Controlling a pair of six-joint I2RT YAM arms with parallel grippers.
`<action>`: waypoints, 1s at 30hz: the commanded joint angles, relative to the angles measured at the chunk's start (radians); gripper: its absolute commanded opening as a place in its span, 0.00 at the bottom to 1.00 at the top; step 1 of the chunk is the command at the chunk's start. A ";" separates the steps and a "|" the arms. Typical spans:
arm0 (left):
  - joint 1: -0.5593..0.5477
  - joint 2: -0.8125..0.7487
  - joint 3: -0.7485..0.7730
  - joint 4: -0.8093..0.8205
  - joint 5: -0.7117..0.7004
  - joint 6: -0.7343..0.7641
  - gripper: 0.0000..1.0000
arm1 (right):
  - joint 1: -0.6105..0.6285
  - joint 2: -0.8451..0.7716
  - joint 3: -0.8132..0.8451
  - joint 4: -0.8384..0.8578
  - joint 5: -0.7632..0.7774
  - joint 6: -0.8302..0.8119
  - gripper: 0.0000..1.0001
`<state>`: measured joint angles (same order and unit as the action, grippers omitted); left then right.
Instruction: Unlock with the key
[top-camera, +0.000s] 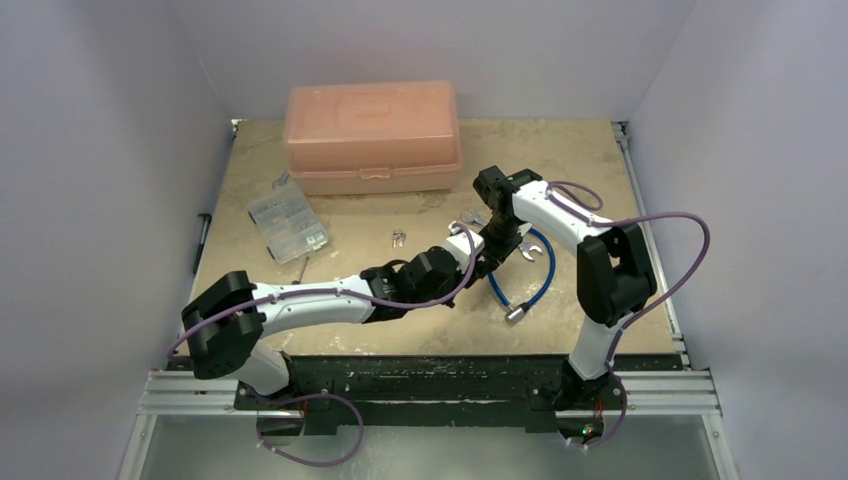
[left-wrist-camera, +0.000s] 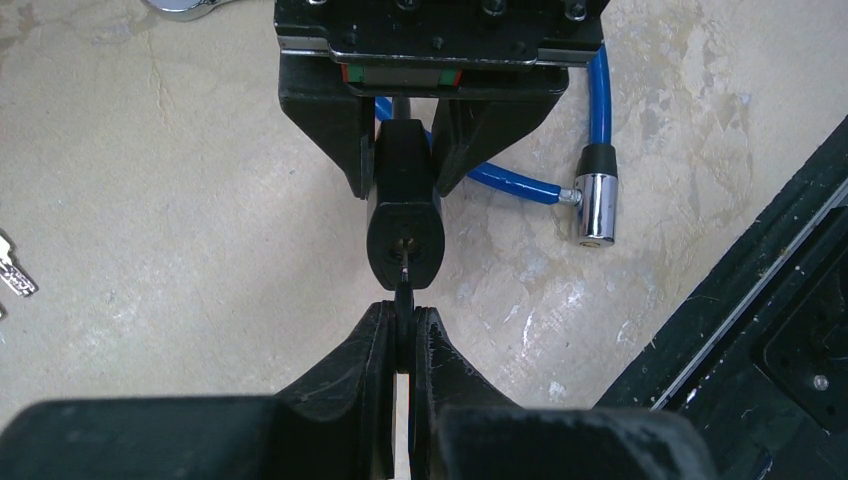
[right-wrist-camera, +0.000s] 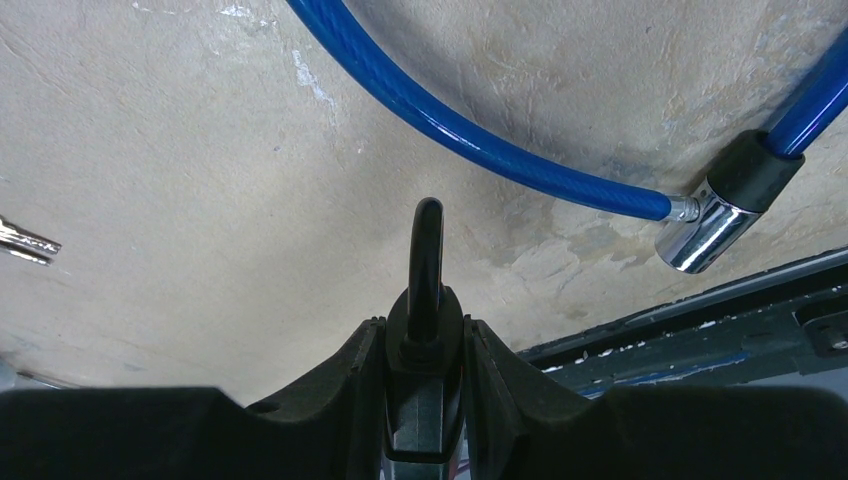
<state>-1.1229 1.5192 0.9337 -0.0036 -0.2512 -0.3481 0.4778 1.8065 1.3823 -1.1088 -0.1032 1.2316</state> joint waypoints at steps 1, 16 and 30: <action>-0.011 -0.013 0.048 0.152 0.001 -0.006 0.00 | 0.028 -0.022 0.001 -0.004 -0.088 0.017 0.00; -0.029 0.015 0.040 0.183 -0.063 -0.081 0.00 | 0.028 -0.039 -0.027 0.026 -0.117 0.014 0.00; -0.025 0.027 0.027 0.169 -0.150 -0.046 0.00 | 0.028 -0.050 -0.042 0.043 -0.125 0.014 0.00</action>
<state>-1.1481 1.5585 0.9333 0.0055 -0.3717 -0.4450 0.4805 1.8061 1.3384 -1.0367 -0.1226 1.2304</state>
